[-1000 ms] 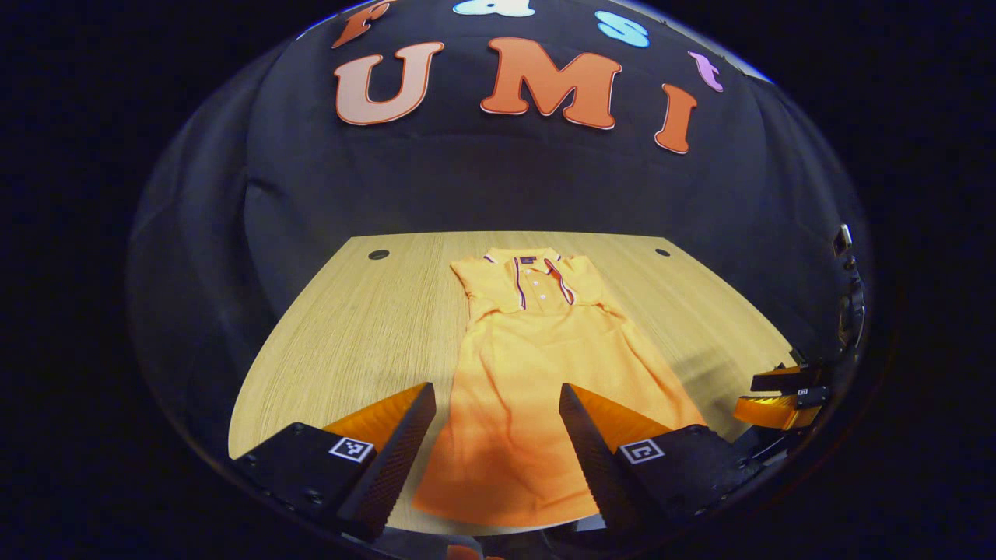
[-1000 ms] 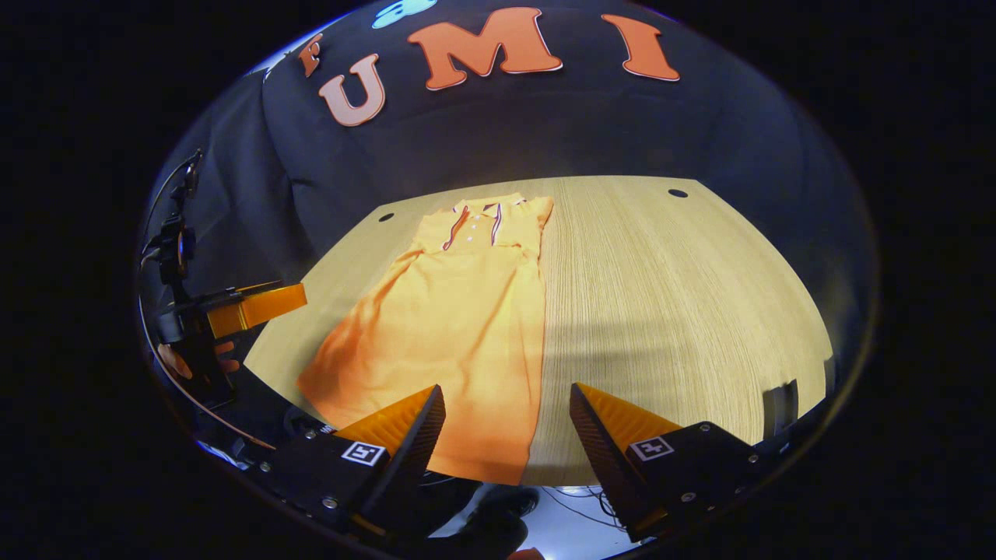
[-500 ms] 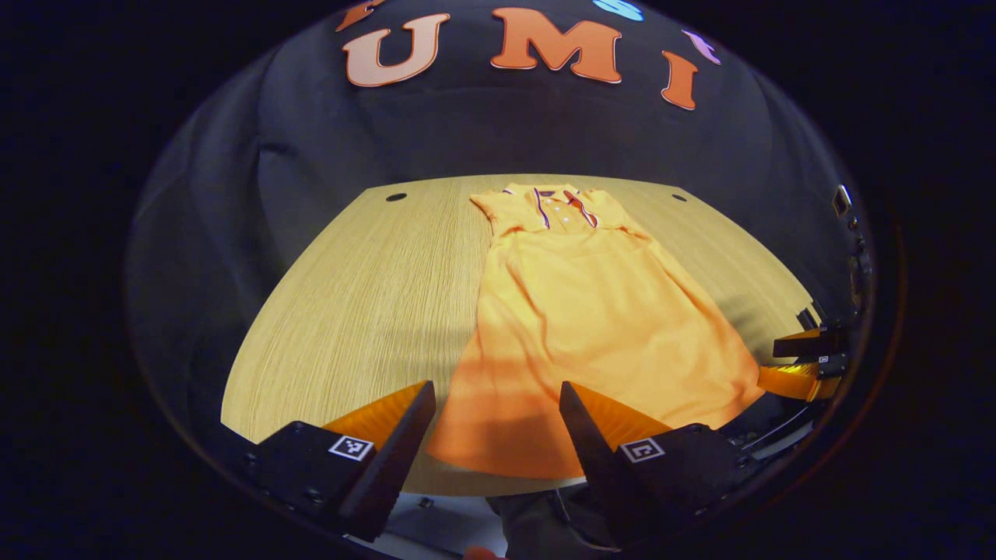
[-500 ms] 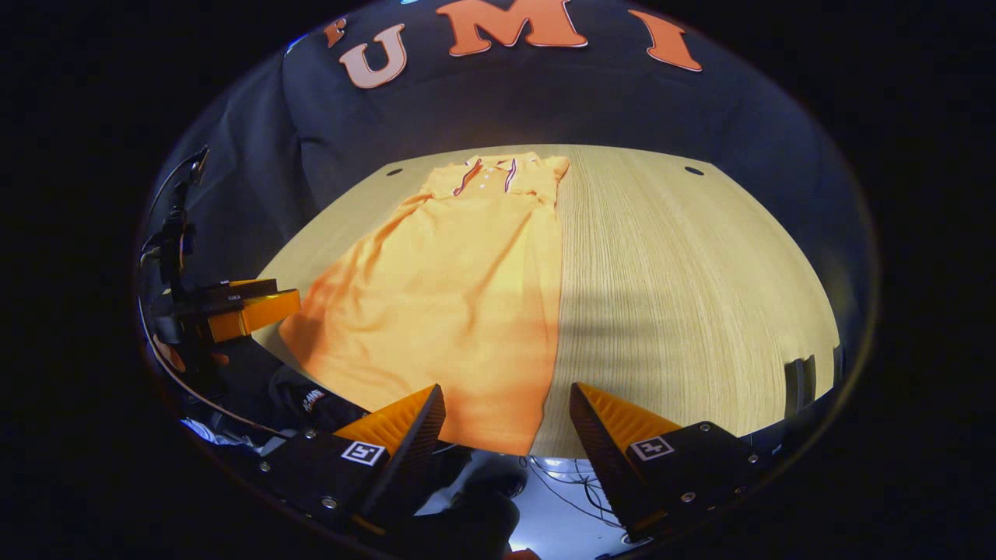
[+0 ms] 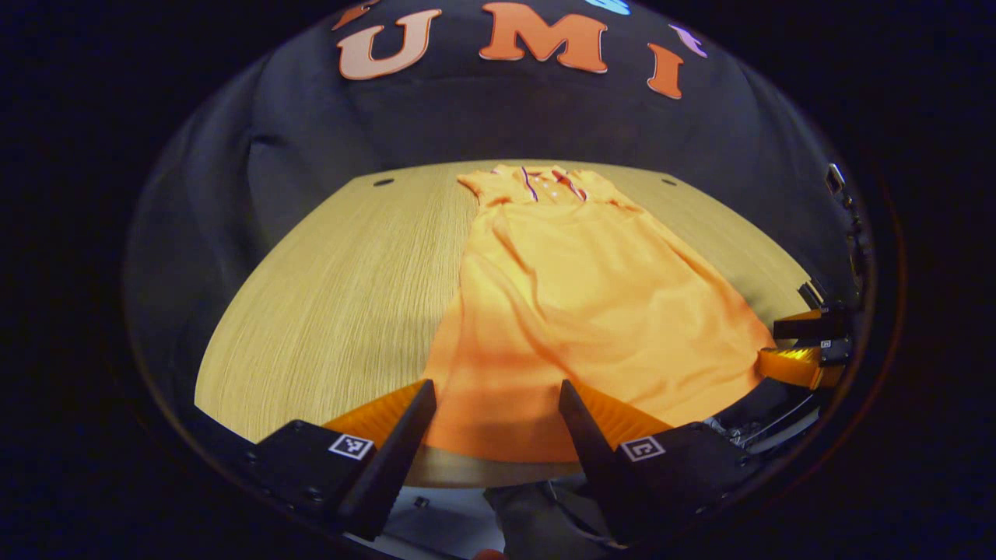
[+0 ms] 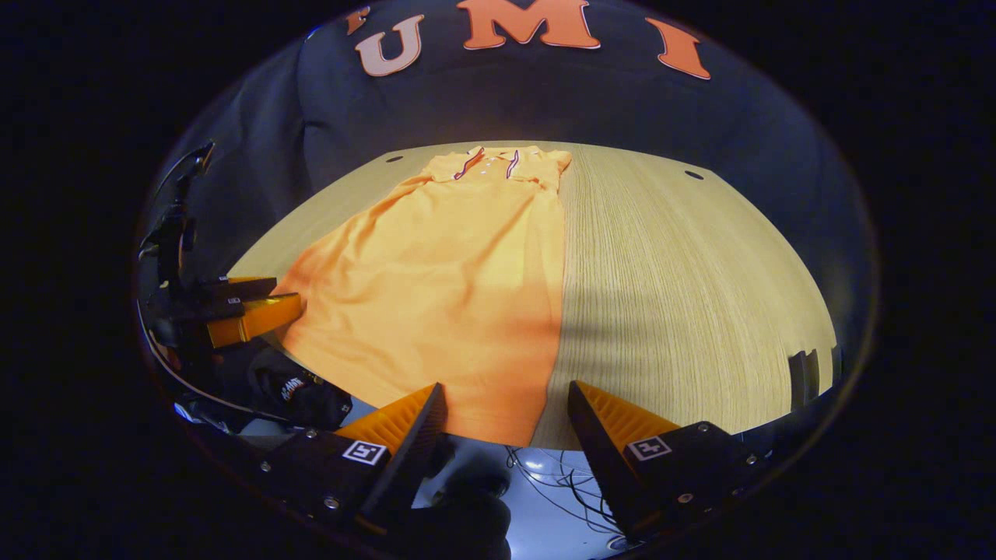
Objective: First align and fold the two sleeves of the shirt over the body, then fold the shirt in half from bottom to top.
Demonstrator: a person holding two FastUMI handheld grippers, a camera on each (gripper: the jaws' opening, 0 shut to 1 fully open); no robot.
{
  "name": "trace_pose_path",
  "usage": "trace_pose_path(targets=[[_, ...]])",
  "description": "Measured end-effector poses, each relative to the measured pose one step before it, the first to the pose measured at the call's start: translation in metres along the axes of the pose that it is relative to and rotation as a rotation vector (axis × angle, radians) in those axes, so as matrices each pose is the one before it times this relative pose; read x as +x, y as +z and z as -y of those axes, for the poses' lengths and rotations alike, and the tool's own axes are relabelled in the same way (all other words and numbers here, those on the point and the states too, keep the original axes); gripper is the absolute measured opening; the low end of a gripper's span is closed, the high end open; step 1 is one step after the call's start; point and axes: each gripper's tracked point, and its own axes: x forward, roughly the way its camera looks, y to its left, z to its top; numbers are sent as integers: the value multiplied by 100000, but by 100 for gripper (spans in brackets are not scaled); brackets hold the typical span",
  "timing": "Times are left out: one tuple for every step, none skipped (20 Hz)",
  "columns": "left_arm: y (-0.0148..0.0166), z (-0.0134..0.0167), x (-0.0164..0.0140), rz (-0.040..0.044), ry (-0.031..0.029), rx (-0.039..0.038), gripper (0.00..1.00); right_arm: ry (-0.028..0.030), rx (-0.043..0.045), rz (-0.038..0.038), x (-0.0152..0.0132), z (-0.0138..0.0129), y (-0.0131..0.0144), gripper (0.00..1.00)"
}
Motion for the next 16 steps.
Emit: trace_pose_path(targets=[[527, 20, 85, 2639, 548, -632, 99, 602, 120, 1291, -32, -524, 57, 90], [-158, -9, -108, -870, 769, 2, 100, 689, -66, -13, 165, -506, 25, 85], [493, 328, 160, 1471, -251, -498, 98, -271, 161, 490, 47, -220, 203, 73], [-81, 445, 608, -381, 183, 22, 97, -54, 934, 41, 268, -128, 75, 64], [497, 508, 202, 1511, -493, 363, 74, -1960, 674, 751, 44, 281, 214, 45], [91, 672, 437, -127, -1411, 507, 61, -1475, 3235, -356, -54, 119, -47, 36], [250, 515, 283, 231, -212, -383, 38, 672, 2219, -1505, 148, -162, -100, 14], [-144, 41, 54, -1216, 1729, -12, 22, 1193, 2636, -1729, 95, -121, 46, 15], [69, 14, 51, -1220, 488, 271, 10, 1107, 3414, -1320, -52, 97, 94, 16], [-61, 139, -121, -714, -832, -1594, 11, -1444, 3551, -916, -624, 568, 385, 15], [199, 184, 238, -1455, -302, -2335, 6, -265, 3460, 3142, 810, 414, -374, 1], [-119, 74, -220, -914, -1017, -387, 1, 1603, 303, -2295, -36, -465, 140, 1], [80, -68, -82, -608, -386, -1424, 1, -739, -816, 218, 5, 106, 185, 1], [26, -63, -115, -1097, -117, -59, 1, 1029, -729, -982, -73, -322, -172, 1], [-12, -89, -150, -650, 429, -260, 1, 103, -568, 183, -13, -109, 48, 1], [-4, 253, -124, -1353, -175, -191, 1, 2749, -57, -486, -21, -690, 305, 1]])
